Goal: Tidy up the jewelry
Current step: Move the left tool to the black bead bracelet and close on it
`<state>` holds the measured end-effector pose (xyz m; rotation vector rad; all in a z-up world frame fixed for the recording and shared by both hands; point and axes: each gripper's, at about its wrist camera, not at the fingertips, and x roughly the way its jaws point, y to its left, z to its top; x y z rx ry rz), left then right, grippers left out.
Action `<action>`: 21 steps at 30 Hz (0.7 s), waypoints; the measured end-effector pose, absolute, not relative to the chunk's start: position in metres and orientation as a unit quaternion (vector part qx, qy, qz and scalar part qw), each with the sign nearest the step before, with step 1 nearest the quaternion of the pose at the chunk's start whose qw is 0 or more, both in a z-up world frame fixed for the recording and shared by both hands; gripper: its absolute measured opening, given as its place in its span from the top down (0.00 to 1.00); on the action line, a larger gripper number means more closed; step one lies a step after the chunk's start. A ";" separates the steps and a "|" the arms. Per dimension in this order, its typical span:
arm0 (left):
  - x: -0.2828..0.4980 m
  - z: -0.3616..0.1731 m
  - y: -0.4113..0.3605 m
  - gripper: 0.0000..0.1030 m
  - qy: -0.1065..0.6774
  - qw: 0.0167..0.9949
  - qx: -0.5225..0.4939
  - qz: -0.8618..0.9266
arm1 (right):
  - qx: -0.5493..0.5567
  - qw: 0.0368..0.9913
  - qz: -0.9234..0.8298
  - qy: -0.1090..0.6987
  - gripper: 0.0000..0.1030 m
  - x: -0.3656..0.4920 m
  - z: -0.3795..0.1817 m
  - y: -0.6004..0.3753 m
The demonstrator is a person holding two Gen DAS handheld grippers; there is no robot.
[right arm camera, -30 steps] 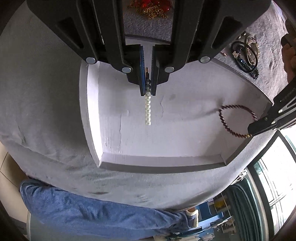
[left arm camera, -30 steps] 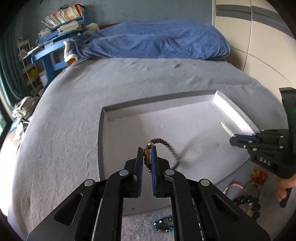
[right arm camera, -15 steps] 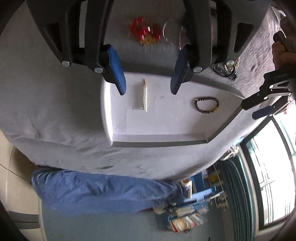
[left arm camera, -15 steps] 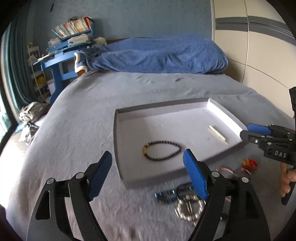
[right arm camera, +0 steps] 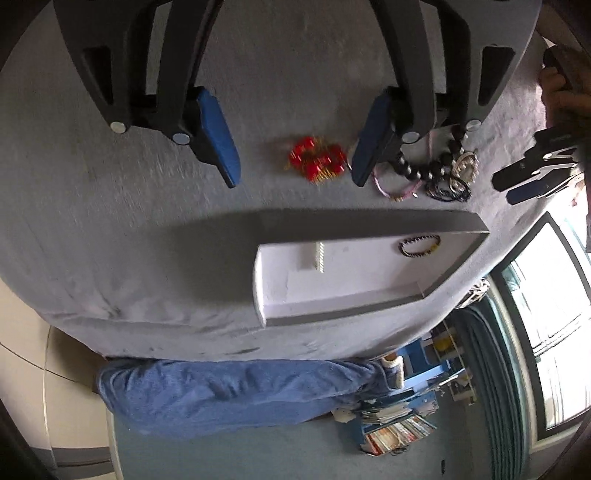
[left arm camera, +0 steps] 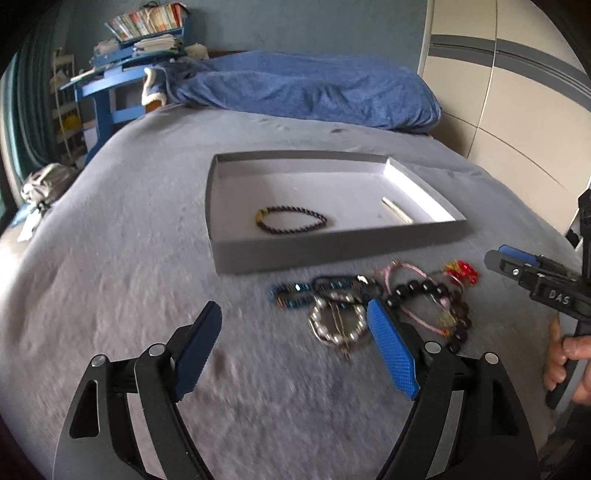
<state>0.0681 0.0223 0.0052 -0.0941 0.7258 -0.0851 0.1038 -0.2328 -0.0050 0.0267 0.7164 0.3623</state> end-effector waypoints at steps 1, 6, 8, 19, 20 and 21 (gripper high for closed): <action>0.064 0.003 0.022 0.20 0.354 0.933 -0.050 -0.046 | 0.016 0.921 0.172 0.349 0.35 0.102 -0.009 -0.235; 0.059 0.000 0.026 0.14 0.351 0.933 -0.067 -0.049 | 0.033 0.924 0.144 0.352 0.31 0.099 -0.015 -0.246; 0.062 -0.003 0.028 0.14 0.359 0.929 -0.078 -0.055 | 0.035 0.921 0.139 0.361 0.31 0.103 -0.017 -0.247; 0.063 -0.009 -0.016 0.21 0.384 0.918 0.018 -0.097 | 0.023 0.916 0.135 0.376 0.31 0.108 -0.021 -0.242; 0.064 -0.010 -0.017 0.23 0.386 0.917 0.021 -0.099 | 0.021 0.916 0.135 0.377 0.31 0.108 -0.021 -0.242; 0.065 -0.011 -0.017 0.26 0.388 0.916 0.019 -0.098 | 0.019 0.916 0.135 0.378 0.31 0.108 -0.022 -0.241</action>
